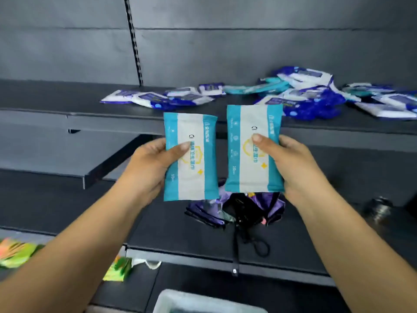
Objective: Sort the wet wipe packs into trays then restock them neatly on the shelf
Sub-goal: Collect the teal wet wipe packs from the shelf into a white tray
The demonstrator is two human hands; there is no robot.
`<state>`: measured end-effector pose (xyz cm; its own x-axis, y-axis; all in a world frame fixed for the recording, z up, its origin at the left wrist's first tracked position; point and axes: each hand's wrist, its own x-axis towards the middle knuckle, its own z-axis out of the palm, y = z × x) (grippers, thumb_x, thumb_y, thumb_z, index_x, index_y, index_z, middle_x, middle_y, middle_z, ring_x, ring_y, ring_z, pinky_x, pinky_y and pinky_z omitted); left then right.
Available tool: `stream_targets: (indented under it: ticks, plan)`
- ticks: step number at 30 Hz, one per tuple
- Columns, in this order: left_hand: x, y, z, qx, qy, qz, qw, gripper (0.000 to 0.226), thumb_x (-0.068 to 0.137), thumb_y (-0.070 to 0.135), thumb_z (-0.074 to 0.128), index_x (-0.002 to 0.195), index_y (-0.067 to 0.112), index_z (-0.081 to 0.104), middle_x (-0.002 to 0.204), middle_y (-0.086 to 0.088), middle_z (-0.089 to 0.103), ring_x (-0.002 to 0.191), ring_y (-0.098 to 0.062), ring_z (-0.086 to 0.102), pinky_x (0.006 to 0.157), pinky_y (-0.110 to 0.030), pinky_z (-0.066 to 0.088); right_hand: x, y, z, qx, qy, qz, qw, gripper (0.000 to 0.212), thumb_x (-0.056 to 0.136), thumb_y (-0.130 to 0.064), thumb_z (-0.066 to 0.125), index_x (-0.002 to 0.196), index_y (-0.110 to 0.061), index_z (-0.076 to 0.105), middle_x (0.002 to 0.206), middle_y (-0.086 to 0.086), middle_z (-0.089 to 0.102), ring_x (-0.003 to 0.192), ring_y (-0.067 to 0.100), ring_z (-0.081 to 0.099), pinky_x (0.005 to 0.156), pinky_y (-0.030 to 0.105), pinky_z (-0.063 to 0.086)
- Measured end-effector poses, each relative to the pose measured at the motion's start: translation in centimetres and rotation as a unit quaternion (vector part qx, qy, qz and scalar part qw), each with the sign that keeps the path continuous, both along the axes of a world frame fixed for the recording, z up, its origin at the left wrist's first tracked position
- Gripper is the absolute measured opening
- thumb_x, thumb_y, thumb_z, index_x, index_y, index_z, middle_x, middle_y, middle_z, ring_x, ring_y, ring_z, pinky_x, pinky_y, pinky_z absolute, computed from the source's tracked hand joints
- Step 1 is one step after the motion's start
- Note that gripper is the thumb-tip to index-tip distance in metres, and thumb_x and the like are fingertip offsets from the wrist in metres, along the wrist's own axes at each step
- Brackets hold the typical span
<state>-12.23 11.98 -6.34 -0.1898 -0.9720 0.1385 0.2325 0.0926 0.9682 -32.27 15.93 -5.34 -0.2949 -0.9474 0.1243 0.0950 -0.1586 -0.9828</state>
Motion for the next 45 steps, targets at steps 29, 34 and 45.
stream_targets:
  ticks: [29, 34, 45]
  plan:
    - [4.8, 5.2, -57.5, 0.537, -0.181, 0.145, 0.811, 0.006, 0.089, 0.003, 0.054, 0.094, 0.005, 0.058, 0.086, -0.01, 0.062, 0.073, -0.019, 0.062, 0.062, -0.025, 0.055, 7.2, 2.3, -58.9, 0.594, -0.05, -0.041, 0.802, 0.038, 0.087, -0.018, 0.063, 0.119, -0.001, 0.053, 0.116, 0.013, 0.06, 0.098, 0.023, 0.058, 0.087, 0.036, 0.049]
    - [3.4, 3.3, -60.6, 0.585, -0.063, 0.186, 0.787, 0.016, 0.095, 0.012, 0.047, 0.079, 0.013, 0.048, 0.085, -0.002, 0.056, 0.068, -0.01, 0.055, 0.056, -0.015, 0.05, 7.5, 2.7, -61.9, 0.591, -0.268, -0.146, 0.747, 0.017, 0.091, -0.014, 0.058, 0.078, -0.01, 0.048, 0.077, 0.007, 0.055, 0.066, 0.017, 0.054, 0.05, 0.029, 0.05]
    - [2.7, 2.7, -60.3, 0.605, -0.004, 0.185, 0.775, 0.008, 0.094, 0.01, 0.05, 0.099, 0.005, 0.051, 0.092, -0.007, 0.057, 0.082, -0.013, 0.058, 0.077, -0.021, 0.052, 8.9, 2.0, -60.6, 0.55, -0.389, -0.221, 0.705, 0.016, 0.087, -0.009, 0.062, 0.077, -0.008, 0.05, 0.09, 0.009, 0.061, 0.1, 0.023, 0.06, 0.094, 0.034, 0.049]
